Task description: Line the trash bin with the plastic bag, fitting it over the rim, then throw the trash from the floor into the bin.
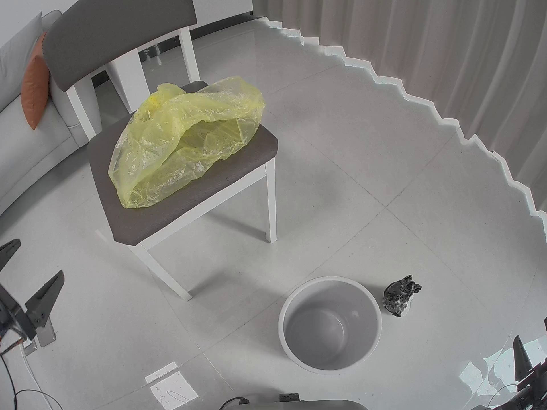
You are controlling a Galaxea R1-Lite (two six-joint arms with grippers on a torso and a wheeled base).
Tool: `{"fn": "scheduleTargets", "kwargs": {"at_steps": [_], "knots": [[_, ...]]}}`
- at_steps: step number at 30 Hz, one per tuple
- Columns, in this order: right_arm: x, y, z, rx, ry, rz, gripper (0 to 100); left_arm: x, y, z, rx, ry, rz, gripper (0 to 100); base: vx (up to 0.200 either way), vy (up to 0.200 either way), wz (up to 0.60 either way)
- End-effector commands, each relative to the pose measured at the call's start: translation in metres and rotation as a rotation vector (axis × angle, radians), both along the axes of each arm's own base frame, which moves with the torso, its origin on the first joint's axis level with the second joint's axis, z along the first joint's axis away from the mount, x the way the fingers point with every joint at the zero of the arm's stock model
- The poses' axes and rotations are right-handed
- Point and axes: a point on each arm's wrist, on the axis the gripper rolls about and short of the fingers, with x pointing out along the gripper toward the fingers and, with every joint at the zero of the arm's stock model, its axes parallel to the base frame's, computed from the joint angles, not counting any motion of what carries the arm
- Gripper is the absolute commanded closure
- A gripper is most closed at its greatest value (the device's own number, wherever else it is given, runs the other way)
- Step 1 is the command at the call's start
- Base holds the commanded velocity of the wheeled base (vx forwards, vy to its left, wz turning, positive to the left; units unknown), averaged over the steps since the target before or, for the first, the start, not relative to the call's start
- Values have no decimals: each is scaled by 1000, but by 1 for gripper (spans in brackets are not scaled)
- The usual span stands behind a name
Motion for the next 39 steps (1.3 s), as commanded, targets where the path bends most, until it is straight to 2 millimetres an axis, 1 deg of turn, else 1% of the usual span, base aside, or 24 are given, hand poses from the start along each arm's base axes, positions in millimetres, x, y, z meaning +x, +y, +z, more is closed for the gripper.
{"fn": "scheduleTargets", "kwargs": {"at_steps": [1,2,3,4,6,9,13,15,16,17,19,23,29,36,38,39], "knots": [[1,0,-5,2,12,0,0,75,-9,10,113,141,-9,0,0,0,0],[1,0,-5,2,12,0,0,80,-11,10,120,147,-3,0,0,0,0],[1,0,-5,2,12,0,0,92,-15,9,133,163,10,0,0,0,0],[1,0,-5,2,12,0,0,93,-16,9,134,164,12,0,0,0,0],[1,0,-5,2,12,0,0,126,-24,3,154,185,49,0,0,0,0],[1,0,-5,2,11,-1,0,142,-30,1,158,150,50,0,0,0,0],[1,0,-5,2,11,-1,0,148,-42,2,173,124,86,0,0,0,0],[1,0,-5,2,11,-1,0,150,-43,4,172,120,91,0,0,0,0],[1,0,-5,2,12,0,0,155,-46,6,173,116,92,0,0,0,0],[1,0,-5,2,12,0,0,155,-46,6,173,116,92,0,0,0,0],[1,0,-5,2,12,-1,0,160,-52,10,176,105,83,0,0,0,0],[1,0,-5,2,12,-1,0,169,-62,10,188,108,88,0,0,0,0],[1,0,-5,2,12,-1,0,180,-67,5,221,133,161,0,0,0,0],[1,0,-5,2,11,0,0,185,-71,9,220,117,174,0,0,0,0],[1,0,-5,2,12,0,0,194,-75,7,234,128,187,0,0,0,0],[1,0,-5,2,11,0,0,195,-76,5,246,134,190,0,0,0,0]]}}
